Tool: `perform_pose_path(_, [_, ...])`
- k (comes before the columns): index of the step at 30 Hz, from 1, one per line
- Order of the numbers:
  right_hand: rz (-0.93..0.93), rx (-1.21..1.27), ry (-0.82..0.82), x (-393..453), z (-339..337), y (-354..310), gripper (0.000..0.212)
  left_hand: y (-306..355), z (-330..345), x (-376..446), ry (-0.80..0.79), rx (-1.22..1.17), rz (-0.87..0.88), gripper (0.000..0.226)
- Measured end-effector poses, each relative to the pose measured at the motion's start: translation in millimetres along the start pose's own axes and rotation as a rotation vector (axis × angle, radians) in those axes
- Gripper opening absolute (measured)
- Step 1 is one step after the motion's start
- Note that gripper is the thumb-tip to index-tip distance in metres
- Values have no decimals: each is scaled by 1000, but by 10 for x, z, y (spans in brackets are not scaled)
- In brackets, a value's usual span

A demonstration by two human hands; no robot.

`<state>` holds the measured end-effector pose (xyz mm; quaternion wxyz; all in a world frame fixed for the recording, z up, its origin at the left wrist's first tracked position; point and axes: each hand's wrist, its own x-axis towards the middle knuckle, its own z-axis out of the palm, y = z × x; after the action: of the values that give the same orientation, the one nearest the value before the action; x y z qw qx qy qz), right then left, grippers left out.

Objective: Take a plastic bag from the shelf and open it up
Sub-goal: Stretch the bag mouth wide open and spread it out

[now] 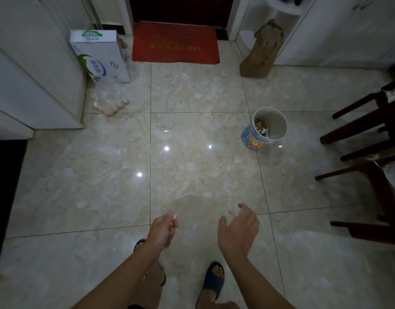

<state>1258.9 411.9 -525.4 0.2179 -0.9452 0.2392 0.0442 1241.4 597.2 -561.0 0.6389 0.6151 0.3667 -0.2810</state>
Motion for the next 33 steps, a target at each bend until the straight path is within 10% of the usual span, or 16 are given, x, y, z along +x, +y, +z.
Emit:
perform_pose_path(4, [-536, -63, -300, -121, 349, 40, 16, -167, 70, 200, -28, 27, 8, 48])
perform_pose_path(9, [-516, -489, -875, -71, 936, 111, 27, -359, 139, 336, -70, 3, 6, 50])
perform_pose_path(24, [-248, -611, -1277, 315, 2481, 394, 52, -863, -41, 488, -285, -36, -80, 64])
perform_pose_path(33, [-283, -671, -1254, 563, 3094, 728, 74, -764, -212, 767, -368, -63, -67, 71])
